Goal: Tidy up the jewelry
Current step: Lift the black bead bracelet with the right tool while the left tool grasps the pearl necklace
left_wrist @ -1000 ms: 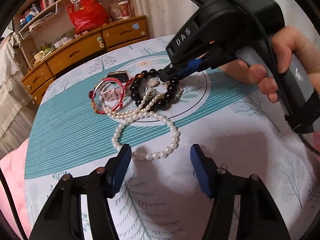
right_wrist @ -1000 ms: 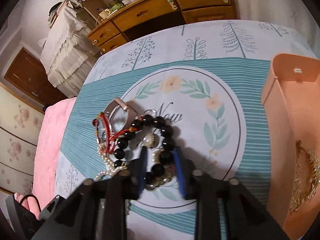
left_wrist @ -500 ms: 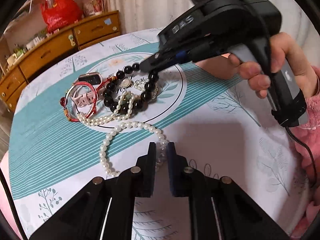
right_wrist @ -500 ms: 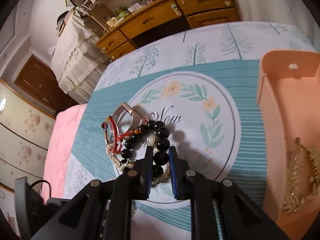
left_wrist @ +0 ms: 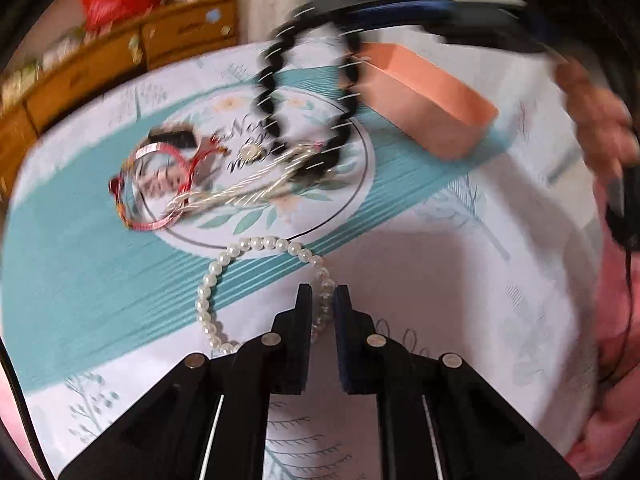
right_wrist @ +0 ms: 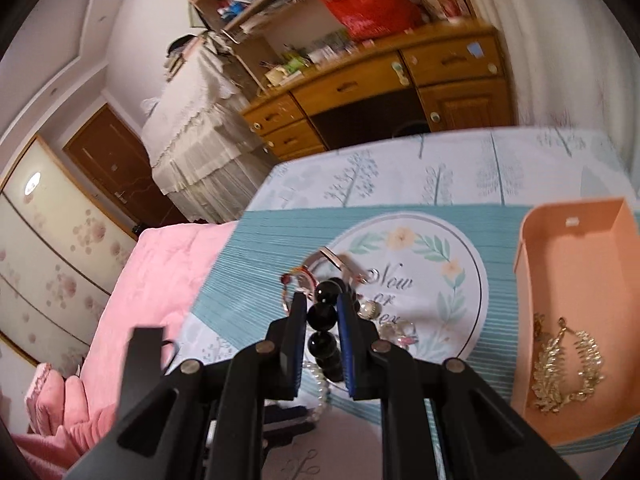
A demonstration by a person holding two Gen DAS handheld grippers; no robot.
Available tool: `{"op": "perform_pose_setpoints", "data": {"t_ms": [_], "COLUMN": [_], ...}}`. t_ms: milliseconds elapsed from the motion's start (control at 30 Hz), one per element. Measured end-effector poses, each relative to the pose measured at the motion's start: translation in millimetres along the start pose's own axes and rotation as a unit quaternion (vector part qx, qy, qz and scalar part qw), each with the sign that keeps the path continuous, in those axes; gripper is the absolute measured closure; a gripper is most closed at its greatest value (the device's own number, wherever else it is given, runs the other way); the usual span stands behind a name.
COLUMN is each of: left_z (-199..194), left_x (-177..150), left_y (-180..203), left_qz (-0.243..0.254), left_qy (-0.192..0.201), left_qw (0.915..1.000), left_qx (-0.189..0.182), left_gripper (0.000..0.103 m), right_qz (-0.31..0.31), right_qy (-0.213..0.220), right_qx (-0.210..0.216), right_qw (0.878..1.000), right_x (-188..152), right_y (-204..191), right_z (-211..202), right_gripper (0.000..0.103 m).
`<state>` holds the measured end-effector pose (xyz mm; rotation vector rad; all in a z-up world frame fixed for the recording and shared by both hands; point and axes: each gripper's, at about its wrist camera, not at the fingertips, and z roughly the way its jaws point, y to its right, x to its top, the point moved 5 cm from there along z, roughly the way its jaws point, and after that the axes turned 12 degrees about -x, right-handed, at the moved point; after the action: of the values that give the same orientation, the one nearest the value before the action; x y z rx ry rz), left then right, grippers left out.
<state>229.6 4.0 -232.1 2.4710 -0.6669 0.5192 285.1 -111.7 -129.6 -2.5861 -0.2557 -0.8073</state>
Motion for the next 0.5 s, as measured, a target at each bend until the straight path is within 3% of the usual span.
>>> {"op": "perform_pose_setpoints", "data": {"t_ms": [67, 167, 400, 500], "left_z": [-1.8, -2.8, -9.8, -20.8], "left_x": [2.2, 1.9, 11.9, 19.9], "left_y": [-9.5, -12.4, 11.3, 24.3], "left_qz": [-0.043, -0.064, -0.036, -0.023], "left_qy": [0.006, 0.007, 0.001, 0.012], "left_qw": [0.9988, 0.9974, 0.9989, 0.9992], "left_qx": [-0.023, -0.031, -0.030, -0.029], "left_gripper": [0.098, 0.098, 0.098, 0.098], "right_qz": [-0.005, -0.001, 0.008, 0.013], "right_qy": [0.008, 0.022, 0.056, 0.067], "right_qx": [-0.006, -0.025, -0.046, -0.034], "right_qw": [1.000, 0.999, 0.997, 0.997], "right_x": [1.7, 4.8, 6.0, 5.1], "right_y": [-0.1, 6.4, 26.4, 29.6], "right_z": [-12.6, -29.2, -69.9, -82.1], "right_gripper": [0.088, 0.088, 0.088, 0.088]}}
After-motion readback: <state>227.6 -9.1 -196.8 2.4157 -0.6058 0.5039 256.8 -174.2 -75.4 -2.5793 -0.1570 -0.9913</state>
